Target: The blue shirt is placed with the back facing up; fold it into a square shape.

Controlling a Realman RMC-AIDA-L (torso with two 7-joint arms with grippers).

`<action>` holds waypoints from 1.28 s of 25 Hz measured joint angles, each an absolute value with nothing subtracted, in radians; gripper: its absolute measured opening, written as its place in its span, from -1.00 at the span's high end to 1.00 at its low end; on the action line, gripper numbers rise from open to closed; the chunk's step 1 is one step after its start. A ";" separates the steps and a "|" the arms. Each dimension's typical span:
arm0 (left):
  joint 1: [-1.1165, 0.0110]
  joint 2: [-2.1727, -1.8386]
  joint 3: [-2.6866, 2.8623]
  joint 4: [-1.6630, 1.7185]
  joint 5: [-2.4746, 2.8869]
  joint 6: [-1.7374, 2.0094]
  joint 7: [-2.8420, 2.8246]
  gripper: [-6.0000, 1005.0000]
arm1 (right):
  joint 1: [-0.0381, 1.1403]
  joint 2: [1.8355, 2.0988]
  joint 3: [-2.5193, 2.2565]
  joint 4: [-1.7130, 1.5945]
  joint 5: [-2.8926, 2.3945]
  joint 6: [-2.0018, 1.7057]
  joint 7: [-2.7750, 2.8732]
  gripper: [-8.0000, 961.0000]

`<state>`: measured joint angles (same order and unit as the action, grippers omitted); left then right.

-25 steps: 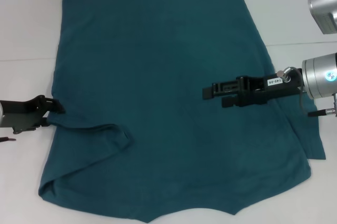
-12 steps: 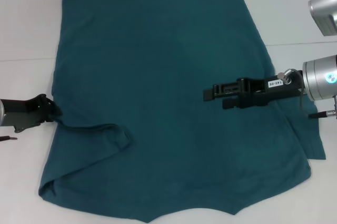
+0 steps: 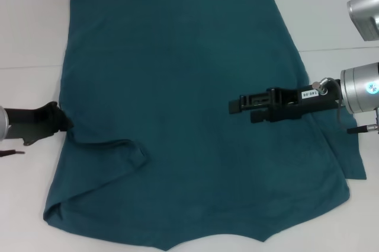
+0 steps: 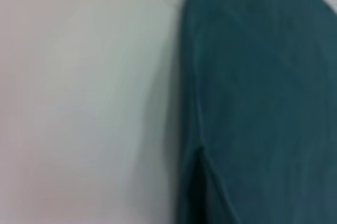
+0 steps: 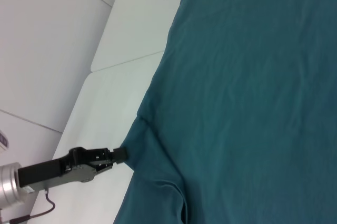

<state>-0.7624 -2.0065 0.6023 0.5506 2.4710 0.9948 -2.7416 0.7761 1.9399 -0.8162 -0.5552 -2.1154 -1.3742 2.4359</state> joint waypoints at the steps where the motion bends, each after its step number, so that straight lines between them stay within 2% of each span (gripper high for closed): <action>1: -0.764 -2.007 0.602 0.551 2.453 0.997 -2.736 0.88 | 0.776 1.940 -0.816 -0.555 -2.115 -1.374 2.436 -0.75; 15: -0.831 -2.016 0.599 0.490 2.312 0.912 -2.711 0.86 | 0.776 1.942 -0.816 -0.554 -2.115 -1.371 2.432 -0.74; 18: -0.836 -2.026 0.600 0.487 2.299 0.889 -2.699 0.85 | 0.776 1.942 -0.816 -0.554 -2.115 -1.373 2.432 -0.74; 26: -0.817 -2.024 0.594 0.485 2.297 0.894 -2.700 0.78 | 0.777 1.942 -0.816 -0.554 -2.115 -1.372 2.433 -0.74; 32: -0.804 -2.022 0.593 0.494 2.215 0.968 -2.566 0.40 | 0.782 1.943 -0.819 -0.554 -2.115 -1.371 2.430 -0.73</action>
